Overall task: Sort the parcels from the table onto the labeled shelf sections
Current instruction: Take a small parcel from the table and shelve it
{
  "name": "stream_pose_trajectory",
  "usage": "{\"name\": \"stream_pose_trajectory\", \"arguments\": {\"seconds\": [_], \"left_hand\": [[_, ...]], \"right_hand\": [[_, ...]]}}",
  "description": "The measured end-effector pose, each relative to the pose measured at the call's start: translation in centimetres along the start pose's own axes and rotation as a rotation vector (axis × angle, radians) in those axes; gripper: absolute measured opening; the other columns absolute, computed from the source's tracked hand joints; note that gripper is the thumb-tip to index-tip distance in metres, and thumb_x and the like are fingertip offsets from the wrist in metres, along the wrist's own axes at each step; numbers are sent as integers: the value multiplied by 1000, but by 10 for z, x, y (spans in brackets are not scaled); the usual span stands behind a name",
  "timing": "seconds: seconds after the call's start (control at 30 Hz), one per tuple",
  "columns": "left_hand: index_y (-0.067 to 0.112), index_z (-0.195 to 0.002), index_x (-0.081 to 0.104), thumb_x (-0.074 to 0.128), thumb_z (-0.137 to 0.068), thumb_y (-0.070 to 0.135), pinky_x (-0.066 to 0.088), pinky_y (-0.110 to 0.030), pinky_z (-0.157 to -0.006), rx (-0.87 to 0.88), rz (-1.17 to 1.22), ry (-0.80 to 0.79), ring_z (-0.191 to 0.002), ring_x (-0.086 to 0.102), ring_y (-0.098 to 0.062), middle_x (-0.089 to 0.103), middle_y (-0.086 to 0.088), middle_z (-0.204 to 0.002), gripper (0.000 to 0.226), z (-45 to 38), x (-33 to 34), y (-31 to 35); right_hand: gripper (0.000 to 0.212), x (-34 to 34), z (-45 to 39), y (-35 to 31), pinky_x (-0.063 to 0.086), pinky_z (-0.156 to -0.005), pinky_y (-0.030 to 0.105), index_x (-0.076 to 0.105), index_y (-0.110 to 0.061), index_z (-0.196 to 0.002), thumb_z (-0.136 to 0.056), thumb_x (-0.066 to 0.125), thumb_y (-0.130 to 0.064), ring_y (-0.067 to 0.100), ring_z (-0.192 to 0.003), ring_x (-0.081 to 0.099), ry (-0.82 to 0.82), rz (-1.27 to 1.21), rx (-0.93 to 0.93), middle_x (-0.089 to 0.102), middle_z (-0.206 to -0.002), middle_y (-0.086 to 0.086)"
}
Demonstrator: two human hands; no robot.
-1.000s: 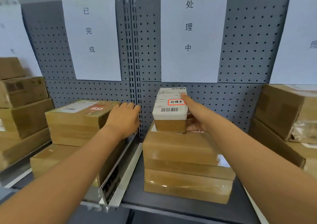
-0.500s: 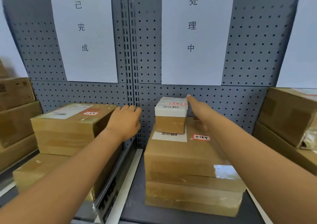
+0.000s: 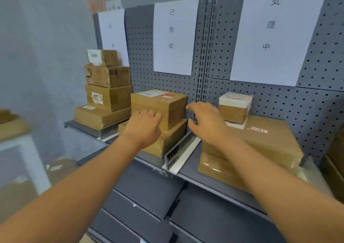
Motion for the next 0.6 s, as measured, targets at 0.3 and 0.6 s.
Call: {"name": "stream_pose_trajectory", "arguments": {"seconds": [0.3,0.6], "left_hand": [[15,-129,49,44,-96,29,40,-40,-92,-276,-207,-152,-114,53,-30,57,-9,-123,36,165,-21,-142],[15,-118,50,42,-94,21,36,-36,-81,-476,-346,-255,-100,54,-29,56,-7,-108,26,321,-33,-320]], "right_hand": [[43,95,5,-179,45,-97,42,49,-14,-136,-95,53,-22,30,-122,49,-363,-151,-180,53,-135,10],[44,166,-29,-396,41,-98,42,41,-15,-141,-98,45,-20,31,-125,45,-343,10,-456,50,-137,10]]}}
Point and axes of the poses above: each hand's wrist, its own z-axis away from the middle knuckle, its own x-axis out of the palm, y = z × x, the point moved 6 cm from there along -z, towards the middle knuckle
